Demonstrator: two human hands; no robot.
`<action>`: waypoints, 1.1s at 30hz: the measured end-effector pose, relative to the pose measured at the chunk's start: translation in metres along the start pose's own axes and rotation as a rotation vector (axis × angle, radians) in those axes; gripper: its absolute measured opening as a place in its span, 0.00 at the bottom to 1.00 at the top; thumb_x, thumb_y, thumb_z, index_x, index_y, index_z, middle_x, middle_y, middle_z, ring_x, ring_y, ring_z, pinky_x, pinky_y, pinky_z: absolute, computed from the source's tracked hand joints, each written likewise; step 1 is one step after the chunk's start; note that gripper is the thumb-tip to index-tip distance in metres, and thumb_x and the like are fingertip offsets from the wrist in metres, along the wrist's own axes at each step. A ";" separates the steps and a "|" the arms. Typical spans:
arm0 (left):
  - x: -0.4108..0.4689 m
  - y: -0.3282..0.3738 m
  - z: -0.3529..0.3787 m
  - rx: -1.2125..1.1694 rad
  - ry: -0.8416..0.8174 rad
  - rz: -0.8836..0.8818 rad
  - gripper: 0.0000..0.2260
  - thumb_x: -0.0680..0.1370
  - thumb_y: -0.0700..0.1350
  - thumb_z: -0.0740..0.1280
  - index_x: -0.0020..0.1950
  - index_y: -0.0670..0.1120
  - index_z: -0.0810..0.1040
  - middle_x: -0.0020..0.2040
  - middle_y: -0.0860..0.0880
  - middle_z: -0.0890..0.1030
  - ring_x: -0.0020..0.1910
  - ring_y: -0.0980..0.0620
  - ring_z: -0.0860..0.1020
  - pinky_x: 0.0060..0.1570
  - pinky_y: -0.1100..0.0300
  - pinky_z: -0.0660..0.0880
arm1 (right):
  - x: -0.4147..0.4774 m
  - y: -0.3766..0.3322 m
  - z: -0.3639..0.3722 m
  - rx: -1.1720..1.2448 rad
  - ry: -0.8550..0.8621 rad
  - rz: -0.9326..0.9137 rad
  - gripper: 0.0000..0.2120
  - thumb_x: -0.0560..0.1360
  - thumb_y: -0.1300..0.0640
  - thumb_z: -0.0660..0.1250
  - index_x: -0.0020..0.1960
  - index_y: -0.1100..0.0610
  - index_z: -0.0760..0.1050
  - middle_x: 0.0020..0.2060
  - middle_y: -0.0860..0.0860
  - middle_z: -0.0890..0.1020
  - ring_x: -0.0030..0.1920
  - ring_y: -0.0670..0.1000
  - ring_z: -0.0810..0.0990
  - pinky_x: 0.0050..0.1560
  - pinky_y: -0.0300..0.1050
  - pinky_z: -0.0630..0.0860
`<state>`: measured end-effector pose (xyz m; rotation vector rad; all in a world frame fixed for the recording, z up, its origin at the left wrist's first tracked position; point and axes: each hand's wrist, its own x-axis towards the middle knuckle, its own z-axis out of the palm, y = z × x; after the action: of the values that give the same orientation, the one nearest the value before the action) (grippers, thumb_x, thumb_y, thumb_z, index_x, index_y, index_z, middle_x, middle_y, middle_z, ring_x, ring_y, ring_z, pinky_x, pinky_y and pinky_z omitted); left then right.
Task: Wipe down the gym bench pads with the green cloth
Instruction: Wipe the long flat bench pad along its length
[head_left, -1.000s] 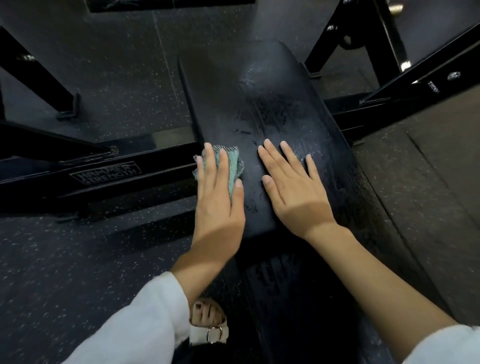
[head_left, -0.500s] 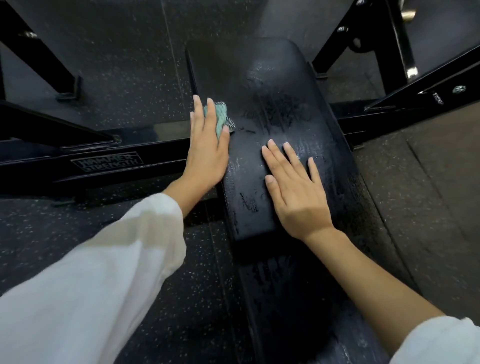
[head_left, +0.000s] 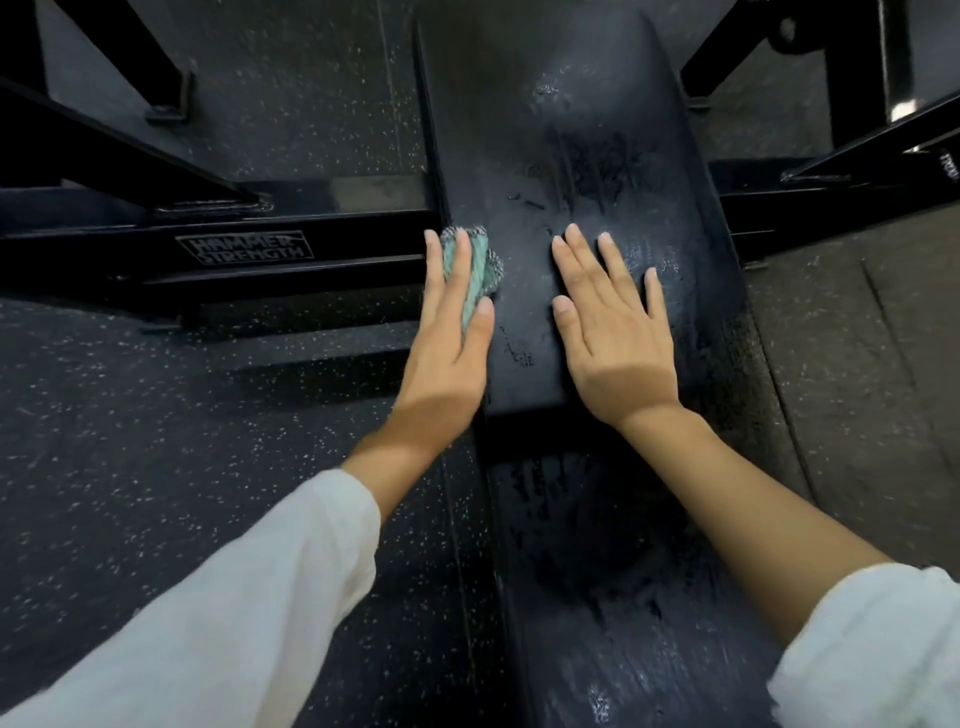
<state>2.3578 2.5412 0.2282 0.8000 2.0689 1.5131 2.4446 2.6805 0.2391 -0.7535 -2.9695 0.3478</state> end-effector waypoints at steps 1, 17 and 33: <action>-0.010 0.001 0.005 -0.008 0.007 -0.026 0.25 0.85 0.47 0.52 0.80 0.52 0.47 0.80 0.56 0.38 0.76 0.66 0.41 0.69 0.76 0.43 | 0.000 0.000 0.000 -0.003 0.002 -0.003 0.26 0.81 0.46 0.41 0.79 0.47 0.50 0.78 0.41 0.51 0.78 0.45 0.45 0.76 0.54 0.42; 0.042 0.007 -0.004 0.045 0.067 -0.133 0.26 0.85 0.46 0.52 0.80 0.48 0.43 0.80 0.48 0.40 0.71 0.67 0.43 0.54 0.88 0.42 | 0.000 0.002 0.001 0.009 0.015 -0.015 0.25 0.82 0.48 0.44 0.79 0.48 0.50 0.78 0.41 0.51 0.78 0.46 0.46 0.75 0.55 0.42; -0.080 0.014 0.028 -0.005 0.018 -0.105 0.26 0.84 0.46 0.54 0.78 0.58 0.45 0.79 0.55 0.37 0.71 0.75 0.42 0.61 0.84 0.49 | -0.004 -0.001 0.001 -0.037 0.011 -0.005 0.26 0.81 0.48 0.43 0.79 0.49 0.50 0.78 0.43 0.52 0.78 0.47 0.46 0.76 0.55 0.42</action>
<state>2.4375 2.5094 0.2350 0.6671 2.0848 1.4730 2.4473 2.6772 0.2382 -0.7493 -2.9747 0.2889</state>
